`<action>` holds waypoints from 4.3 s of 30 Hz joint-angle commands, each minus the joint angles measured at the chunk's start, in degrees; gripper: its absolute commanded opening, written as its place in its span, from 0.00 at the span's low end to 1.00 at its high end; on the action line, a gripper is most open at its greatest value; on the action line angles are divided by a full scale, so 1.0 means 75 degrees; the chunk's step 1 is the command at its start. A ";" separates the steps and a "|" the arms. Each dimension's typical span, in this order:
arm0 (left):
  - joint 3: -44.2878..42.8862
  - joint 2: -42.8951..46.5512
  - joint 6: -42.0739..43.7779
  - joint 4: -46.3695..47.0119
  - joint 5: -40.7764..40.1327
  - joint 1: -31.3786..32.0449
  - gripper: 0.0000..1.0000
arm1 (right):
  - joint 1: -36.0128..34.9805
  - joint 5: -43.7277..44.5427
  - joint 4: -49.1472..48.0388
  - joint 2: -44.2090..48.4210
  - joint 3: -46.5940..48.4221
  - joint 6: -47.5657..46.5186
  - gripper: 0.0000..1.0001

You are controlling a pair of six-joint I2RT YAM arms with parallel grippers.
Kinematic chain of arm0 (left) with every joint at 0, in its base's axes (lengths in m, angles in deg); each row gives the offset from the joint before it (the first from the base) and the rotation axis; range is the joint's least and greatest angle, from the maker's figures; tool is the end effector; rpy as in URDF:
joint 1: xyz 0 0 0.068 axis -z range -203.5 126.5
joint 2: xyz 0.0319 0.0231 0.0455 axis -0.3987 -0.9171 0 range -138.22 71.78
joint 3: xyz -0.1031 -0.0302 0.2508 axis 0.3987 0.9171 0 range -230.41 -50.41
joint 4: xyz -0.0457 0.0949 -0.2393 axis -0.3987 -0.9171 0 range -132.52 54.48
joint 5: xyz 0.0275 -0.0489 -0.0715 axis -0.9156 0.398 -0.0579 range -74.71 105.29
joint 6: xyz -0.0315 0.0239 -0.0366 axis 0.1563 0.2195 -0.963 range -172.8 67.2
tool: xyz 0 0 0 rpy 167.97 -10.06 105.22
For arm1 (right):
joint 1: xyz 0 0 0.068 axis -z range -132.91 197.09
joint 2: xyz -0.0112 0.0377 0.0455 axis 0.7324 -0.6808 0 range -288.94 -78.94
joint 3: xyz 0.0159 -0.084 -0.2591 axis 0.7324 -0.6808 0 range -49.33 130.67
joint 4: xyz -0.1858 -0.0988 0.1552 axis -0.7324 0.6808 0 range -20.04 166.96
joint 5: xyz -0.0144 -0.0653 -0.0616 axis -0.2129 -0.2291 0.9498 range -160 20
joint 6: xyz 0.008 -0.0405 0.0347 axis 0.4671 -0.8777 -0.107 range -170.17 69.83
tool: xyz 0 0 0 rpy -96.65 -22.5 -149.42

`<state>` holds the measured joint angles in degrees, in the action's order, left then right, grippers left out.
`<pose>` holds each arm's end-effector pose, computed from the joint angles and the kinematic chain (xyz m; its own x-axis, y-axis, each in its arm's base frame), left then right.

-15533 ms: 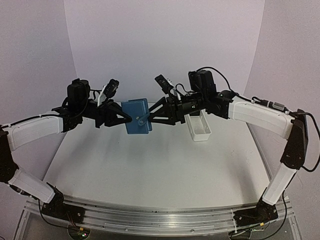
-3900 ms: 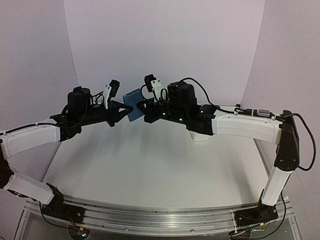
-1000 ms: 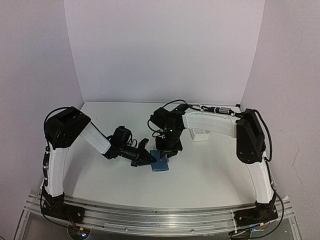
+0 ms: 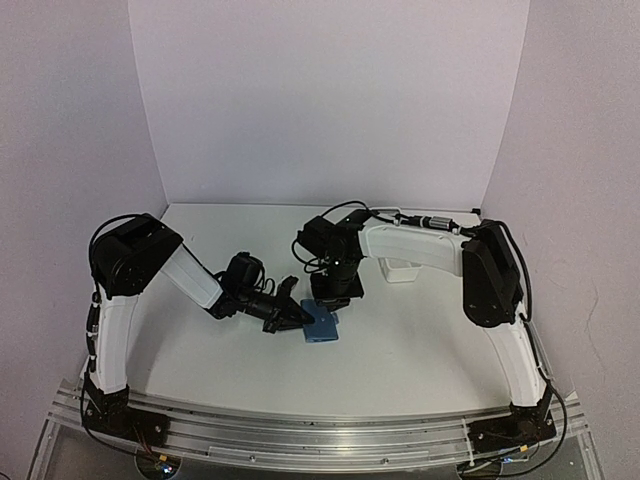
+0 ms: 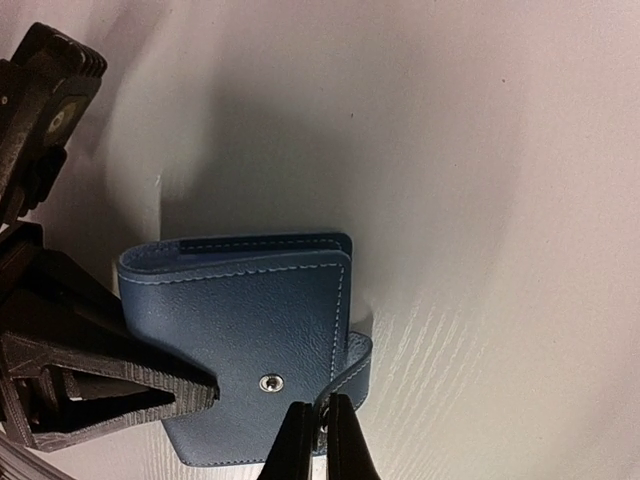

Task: Put the credit cards into the card holder
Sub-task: Close the card holder at the center of the board.

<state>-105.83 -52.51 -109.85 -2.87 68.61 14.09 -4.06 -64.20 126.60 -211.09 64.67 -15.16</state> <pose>0.2916 -0.2604 0.0685 -0.9907 0.1301 -0.0408 0.0839 0.3453 -0.9347 0.3023 0.3695 0.1843 -0.9307 -0.2457 -0.2708 -0.2737 0.9592 0.0706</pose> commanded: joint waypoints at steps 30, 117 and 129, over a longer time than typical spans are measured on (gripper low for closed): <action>0.0347 -0.0757 -0.0208 -0.0957 -0.0905 0.0271 0.00 | 0.0001 -0.1229 -0.1795 0.0305 -0.1124 0.0078 0.00; 0.0118 -0.1091 -0.0291 -0.1142 -0.0803 0.0368 0.00 | -0.0702 0.1356 -0.7194 0.2909 -0.5961 0.2927 0.00; 0.0175 -0.1060 -0.0302 -0.1142 -0.0777 0.0380 0.00 | -0.0715 0.1260 -0.7179 0.2610 -0.5881 0.2874 0.00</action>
<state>-107.73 -54.39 -112.41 -0.42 68.04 15.79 -8.63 -54.76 73.91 -191.38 19.47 6.69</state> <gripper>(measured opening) 0.058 0.003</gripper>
